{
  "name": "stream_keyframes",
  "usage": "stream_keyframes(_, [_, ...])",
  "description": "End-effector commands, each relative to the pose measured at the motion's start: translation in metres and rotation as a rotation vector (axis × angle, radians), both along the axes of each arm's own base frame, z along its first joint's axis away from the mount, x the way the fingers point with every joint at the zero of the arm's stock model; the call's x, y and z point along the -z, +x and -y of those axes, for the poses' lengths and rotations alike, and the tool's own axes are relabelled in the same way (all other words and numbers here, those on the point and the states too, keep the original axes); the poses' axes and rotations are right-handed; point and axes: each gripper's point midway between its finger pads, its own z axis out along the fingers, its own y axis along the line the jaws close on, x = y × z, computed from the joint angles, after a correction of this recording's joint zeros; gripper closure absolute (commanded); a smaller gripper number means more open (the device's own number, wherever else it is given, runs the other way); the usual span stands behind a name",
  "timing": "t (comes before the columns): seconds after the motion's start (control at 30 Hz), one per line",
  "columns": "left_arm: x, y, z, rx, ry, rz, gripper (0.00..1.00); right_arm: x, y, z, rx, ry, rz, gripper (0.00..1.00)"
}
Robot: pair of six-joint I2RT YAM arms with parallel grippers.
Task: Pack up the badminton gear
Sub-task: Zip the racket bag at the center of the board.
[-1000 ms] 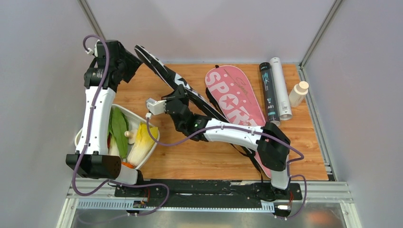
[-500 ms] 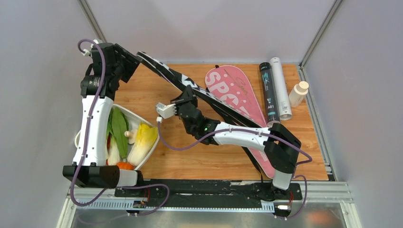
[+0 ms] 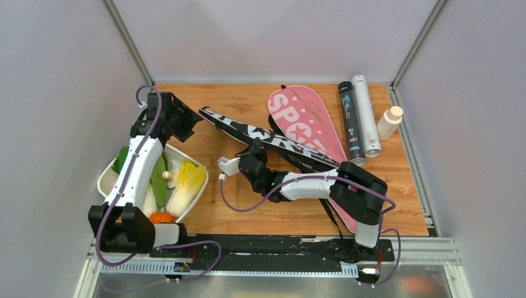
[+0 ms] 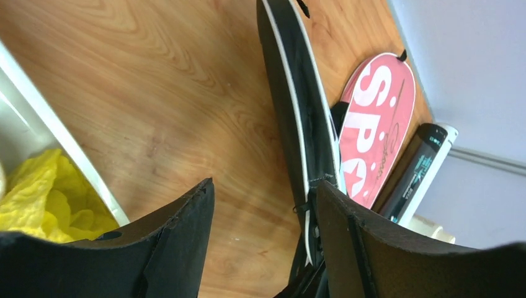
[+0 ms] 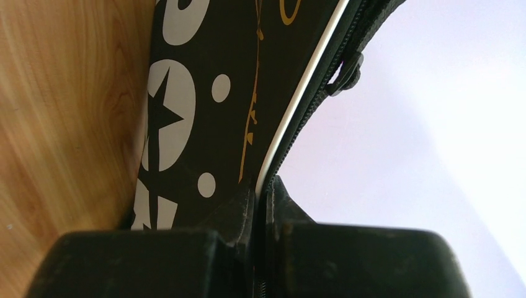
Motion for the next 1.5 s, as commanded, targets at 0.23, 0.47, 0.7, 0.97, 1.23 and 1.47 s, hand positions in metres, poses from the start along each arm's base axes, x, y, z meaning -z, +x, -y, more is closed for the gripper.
stream_keyframes(0.23, [-0.005,0.027,0.010,0.004,-0.079,0.094,0.32,-0.034,-0.013,0.000,-0.004,0.217,-0.010,1.00])
stream_keyframes(0.47, [0.030,0.042,0.018,0.043,-0.098,0.030,0.36,-0.025,-0.023,-0.001,-0.057,0.277,-0.074,1.00])
stream_keyframes(0.7, [0.046,0.050,0.023,0.057,-0.127,-0.012,0.39,-0.023,-0.028,0.003,-0.090,0.304,-0.086,1.00])
stream_keyframes(0.97, [0.061,0.042,0.023,0.056,-0.127,-0.074,0.44,-0.020,-0.026,0.018,-0.118,0.344,-0.125,0.97])
stream_keyframes(1.23, [0.069,0.040,0.032,0.089,-0.165,-0.109,0.61,-0.031,-0.023,0.027,-0.120,0.387,-0.119,0.97])
stream_keyframes(1.47, [0.064,0.031,0.053,0.106,-0.321,-0.138,0.99,-0.038,-0.020,0.020,-0.094,0.502,-0.204,0.76])
